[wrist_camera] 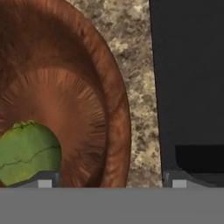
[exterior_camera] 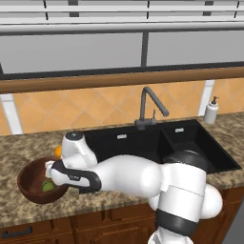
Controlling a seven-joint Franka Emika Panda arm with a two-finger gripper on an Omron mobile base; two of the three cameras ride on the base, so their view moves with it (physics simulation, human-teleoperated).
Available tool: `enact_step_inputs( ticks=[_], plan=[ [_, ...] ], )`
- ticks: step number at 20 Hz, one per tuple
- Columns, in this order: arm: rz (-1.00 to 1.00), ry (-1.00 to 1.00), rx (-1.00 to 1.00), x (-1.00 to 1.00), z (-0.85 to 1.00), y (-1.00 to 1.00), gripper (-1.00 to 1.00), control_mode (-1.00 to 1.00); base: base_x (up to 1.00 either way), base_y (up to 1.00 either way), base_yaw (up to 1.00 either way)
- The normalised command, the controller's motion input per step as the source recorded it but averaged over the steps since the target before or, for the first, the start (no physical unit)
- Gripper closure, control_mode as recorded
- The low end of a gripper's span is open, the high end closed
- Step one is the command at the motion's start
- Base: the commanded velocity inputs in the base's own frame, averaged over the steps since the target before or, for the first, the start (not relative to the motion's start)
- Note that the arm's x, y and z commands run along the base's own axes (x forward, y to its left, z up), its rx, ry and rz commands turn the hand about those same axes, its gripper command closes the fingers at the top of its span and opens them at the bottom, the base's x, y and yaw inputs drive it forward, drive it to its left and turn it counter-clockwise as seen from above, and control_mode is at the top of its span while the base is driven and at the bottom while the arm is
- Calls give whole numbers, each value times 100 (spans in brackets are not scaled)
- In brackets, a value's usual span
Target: Pick the lime from the sink and place it in the bowl. Then pick the bowl and place it in the microwave. Then close the microwave door and press the start button.
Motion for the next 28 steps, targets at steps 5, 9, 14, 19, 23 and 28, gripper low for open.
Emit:
enact_step_inputs(
  ticks=[5,9,14,19,23,28],
  plan=[
    [1,-9,0,-10,-1,0,100,-100,0,0,0],
    [-1,-21,0,-46,9,-3,100,-100,0,0,0],
    [-9,-17,7,-56,74,-47,100,-100,0,0,0],
    [-21,-2,16,-30,100,-90,100,-100,0,0,0],
    [-27,0,16,-34,98,-98,100,-100,0,0,0],
    [-27,0,14,-53,95,-93,100,-100,0,0,0]
  ],
)
